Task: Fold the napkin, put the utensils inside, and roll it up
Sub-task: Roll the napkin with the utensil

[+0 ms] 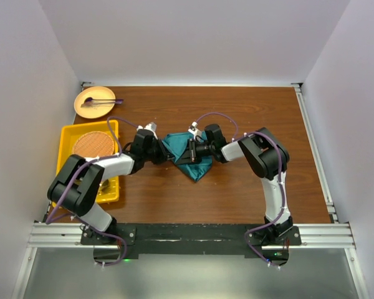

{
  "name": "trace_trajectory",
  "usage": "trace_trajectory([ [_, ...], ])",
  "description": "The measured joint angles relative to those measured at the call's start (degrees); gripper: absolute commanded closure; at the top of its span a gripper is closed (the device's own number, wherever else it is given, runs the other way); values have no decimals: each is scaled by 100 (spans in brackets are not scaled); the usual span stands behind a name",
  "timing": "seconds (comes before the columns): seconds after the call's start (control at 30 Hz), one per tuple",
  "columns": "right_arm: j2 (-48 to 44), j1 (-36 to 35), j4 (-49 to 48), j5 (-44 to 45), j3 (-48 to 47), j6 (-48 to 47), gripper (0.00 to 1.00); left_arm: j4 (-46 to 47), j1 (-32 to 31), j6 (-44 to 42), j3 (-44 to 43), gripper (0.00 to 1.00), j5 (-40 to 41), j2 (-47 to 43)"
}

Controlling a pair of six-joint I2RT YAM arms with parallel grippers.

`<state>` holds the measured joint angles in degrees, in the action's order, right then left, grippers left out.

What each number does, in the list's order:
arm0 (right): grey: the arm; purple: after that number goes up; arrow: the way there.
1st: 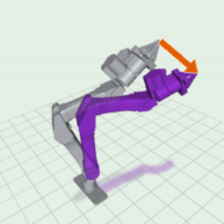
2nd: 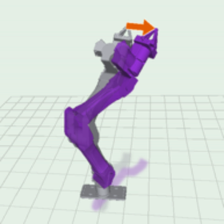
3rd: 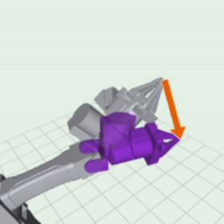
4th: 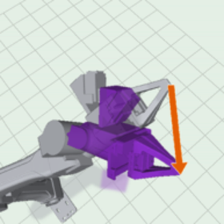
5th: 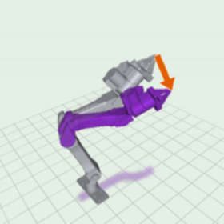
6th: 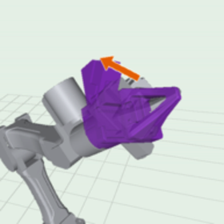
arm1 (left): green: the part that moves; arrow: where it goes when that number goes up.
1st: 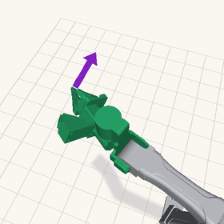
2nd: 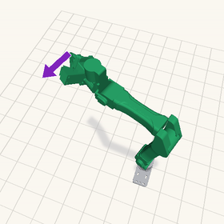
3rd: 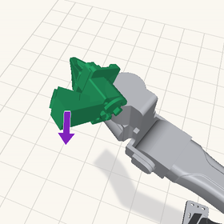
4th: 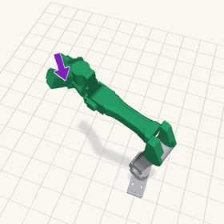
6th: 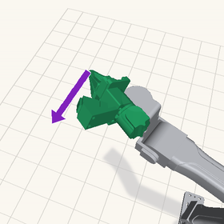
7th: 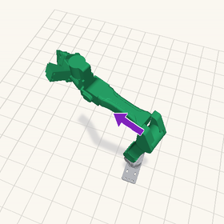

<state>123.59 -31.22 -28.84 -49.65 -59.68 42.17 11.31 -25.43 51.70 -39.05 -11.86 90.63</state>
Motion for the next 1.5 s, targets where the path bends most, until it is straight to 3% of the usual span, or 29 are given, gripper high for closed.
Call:
trace_trajectory([
  [0.27,13,-2,299,-44,-138,-39,98,975,225,295,-26,95,-339,684],
  [0.4,-52,-20,702,4,-264,-256,82,1469,251,404,-94,96,-457,1086],
  [0.57,-435,-122,2122,566,-647,-992,52,1897,289,533,-94,96,-551,1423],
  [0.67,-822,-162,3178,1056,-866,-1661,44,2094,293,595,-79,97,-581,1519],
  [0.8,-1346,-149,4350,1838,-1019,-2557,40,2380,293,640,-59,97,-638,1659],
  [0.93,-1788,-273,4795,2435,-868,-3220,34,2564,293,708,-79,97,-706,1770],
  [1.03,-2107,-844,4889,3324,-695,-3692,28,2542,293,741,-111,98,-723,1797],
  [1.2,-1998,-1759,4581,4284,-702,-4144,27,2374,308,776,-210,98,-787,1821],
  [1.33,-1530,-1899,4413,4881,-901,-4332,30,2238,326,778,-284,98,-861,1838],
  [1.43,-1261,-1991,4236,5353,-1143,-4380,36,2192,341,782,-315,98,-852,1840],
  [1.5,-1198,-2031,4050,5521,-1167,-4371,49,2166,345,780,-328,98,-859,1843],
])
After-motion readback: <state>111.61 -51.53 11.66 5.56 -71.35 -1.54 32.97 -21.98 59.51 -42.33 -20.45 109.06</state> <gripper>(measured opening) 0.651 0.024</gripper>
